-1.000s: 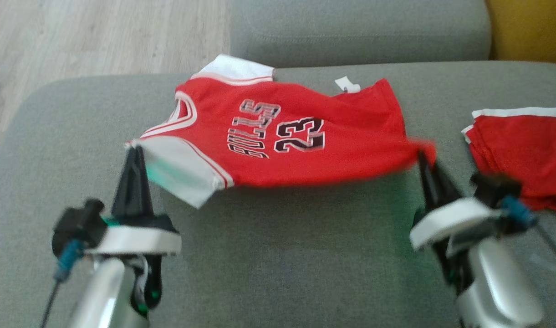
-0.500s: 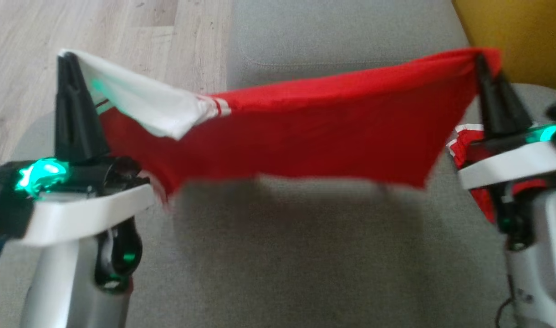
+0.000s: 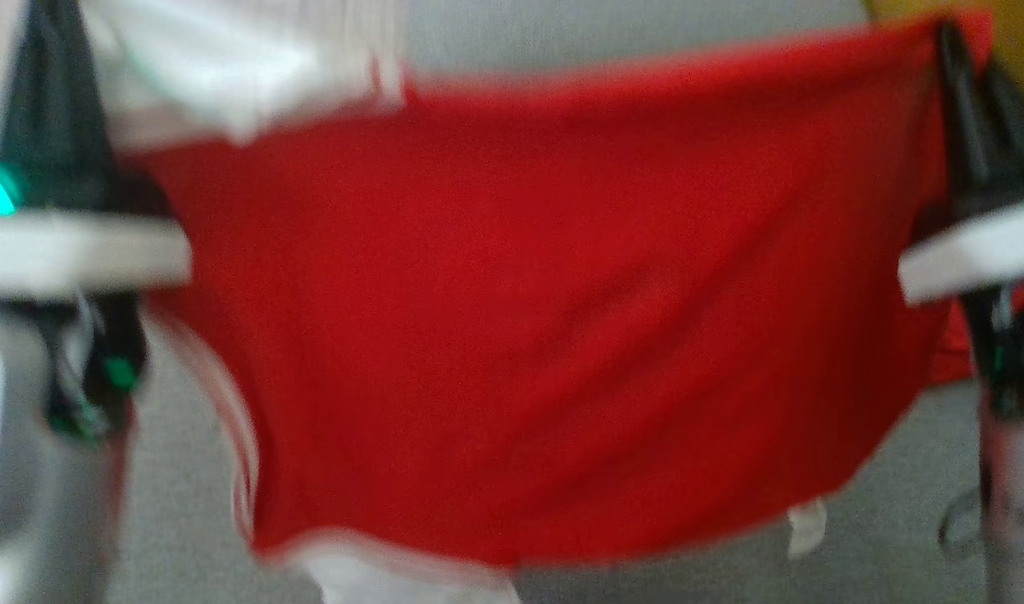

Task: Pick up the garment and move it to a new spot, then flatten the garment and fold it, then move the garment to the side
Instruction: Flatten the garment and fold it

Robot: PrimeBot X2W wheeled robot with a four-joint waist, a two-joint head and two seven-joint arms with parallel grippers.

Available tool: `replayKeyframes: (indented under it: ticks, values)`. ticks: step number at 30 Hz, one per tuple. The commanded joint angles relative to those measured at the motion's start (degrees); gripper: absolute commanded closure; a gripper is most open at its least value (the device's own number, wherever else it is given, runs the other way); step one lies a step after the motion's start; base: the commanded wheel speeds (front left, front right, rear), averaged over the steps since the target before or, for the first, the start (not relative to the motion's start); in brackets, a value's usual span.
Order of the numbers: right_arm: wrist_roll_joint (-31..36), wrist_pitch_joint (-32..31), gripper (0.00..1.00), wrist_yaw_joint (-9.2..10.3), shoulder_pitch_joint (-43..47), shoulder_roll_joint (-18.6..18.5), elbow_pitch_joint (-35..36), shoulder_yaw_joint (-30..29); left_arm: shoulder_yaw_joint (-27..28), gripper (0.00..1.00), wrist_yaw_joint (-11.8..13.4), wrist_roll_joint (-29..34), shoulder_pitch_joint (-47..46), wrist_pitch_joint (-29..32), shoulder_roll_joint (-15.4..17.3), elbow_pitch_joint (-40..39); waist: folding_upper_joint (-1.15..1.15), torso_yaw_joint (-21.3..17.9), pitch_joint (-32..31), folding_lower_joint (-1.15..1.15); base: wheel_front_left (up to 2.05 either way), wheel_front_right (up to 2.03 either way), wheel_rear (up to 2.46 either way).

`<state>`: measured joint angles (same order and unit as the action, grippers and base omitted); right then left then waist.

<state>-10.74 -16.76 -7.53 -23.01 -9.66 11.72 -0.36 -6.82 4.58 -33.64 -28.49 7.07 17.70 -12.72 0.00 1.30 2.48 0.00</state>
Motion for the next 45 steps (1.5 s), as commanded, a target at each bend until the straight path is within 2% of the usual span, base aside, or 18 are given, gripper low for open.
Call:
replayKeyframes:
  ticks: [1, 6, 11, 14, 17, 21, 25, 32, 35, 38, 40, 41, 42, 45]
  values:
    - [-0.3, -0.3, 1.0, 0.04, -5.3, -0.7, 1.2, 1.2, 3.0, 1.0, -0.3, 0.2, -5.3, 0.4, 2.3, -1.0, 0.0, -0.6, 3.8, 0.0, 0.0, 0.0, 0.0]
    - [-1.9, 1.6, 1.0, 0.04, -24.9, -2.5, -16.1, 3.3, 1.9, 1.0, -4.8, 0.8, -24.2, -0.3, 4.3, 17.8, 0.0, -0.4, 11.8, 0.0, 0.0, 0.0, 0.0]
    - [1.3, 10.8, 1.0, 0.04, -44.6, -2.6, -33.8, 4.6, 1.4, 1.0, -6.9, 4.9, -41.9, -7.2, 6.1, 35.2, 0.0, 0.4, 17.0, 0.0, 0.0, 0.0, 0.0]
    - [3.8, 17.0, 1.0, 0.04, -52.0, -2.0, -42.9, 4.0, 1.1, 1.0, -7.9, 5.9, -48.6, -12.1, 5.8, 42.9, 0.0, 1.1, 18.2, 0.0, 0.0, 0.0, 0.0]
    - [5.4, 20.8, 1.0, 0.04, -54.7, -1.1, -50.8, 3.7, -0.4, 1.0, -9.4, 6.7, -51.3, -15.5, 5.4, 48.9, 0.0, 1.9, 18.4, 0.0, 0.0, 0.0, 0.0]
    - [5.6, 23.3, 1.0, 0.04, -53.0, -1.2, -58.8, 6.4, -3.4, 1.0, -11.1, 6.8, -49.5, -18.0, 4.1, 55.3, 0.0, 3.0, 18.2, 0.0, 0.0, 0.0, 0.0]
    - [4.6, 23.2, 1.0, 0.04, -48.7, -2.5, -65.6, 10.9, -6.7, 1.0, -11.8, 6.5, -44.1, -19.7, 2.8, 59.3, 0.0, 4.0, 17.8, 0.0, 0.0, 0.0, 0.0]
    - [-0.6, 20.3, 1.0, 0.04, -39.8, -5.6, -72.2, 20.1, -14.0, 1.0, -12.0, 6.6, -30.4, -21.6, 2.5, 60.4, 0.0, 4.8, 15.3, 0.0, 0.0, 0.0, 0.0]
    - [-3.6, 17.7, 1.0, 0.04, -35.9, -7.1, -72.7, 25.2, -18.3, 1.0, -12.0, 5.9, -24.2, -21.8, 3.4, 58.3, 0.0, 5.0, 13.4, 0.0, 0.0, 0.0, 0.0]
    - [-7.8, 14.7, 1.0, 0.04, -32.1, -8.7, -71.4, 30.4, -22.0, 1.0, -12.0, 5.2, -18.5, -21.8, 5.6, 56.2, 0.0, 4.6, 10.7, 0.0, 0.0, 0.0, 0.0]
    - [-11.2, 12.4, 1.0, 0.04, -29.4, -10.0, -69.8, 33.8, -24.5, 1.0, -12.0, 7.7, -15.3, -21.6, 7.9, 56.0, 0.0, 4.3, 8.6, 0.0, 0.0, 0.0, 0.0]
    - [-11.2, 12.4, 1.0, 0.04, -29.4, -10.0, -69.8, 33.8, -24.5, 1.0, -12.0, 7.7, -15.3, -21.6, 7.9, 56.0, 0.0, 4.3, 8.6, 0.0, 0.0, 0.0, 0.0]
    - [-14.5, 10.2, 1.0, 0.04, -27.0, -11.8, -67.6, 37.2, -26.1, 1.0, -12.0, 8.8, -12.4, -20.9, 9.1, 55.3, 0.0, 3.9, 6.6, 0.0, 0.0, 0.0, 0.0]
    - [-19.7, 7.6, 1.0, 0.04, -23.5, -14.7, -63.8, 41.3, -27.2, 1.0, -12.0, 9.0, -8.7, -19.6, 11.1, 53.0, 0.0, 3.6, 3.3, 0.0, 0.0, 0.0, 0.0]
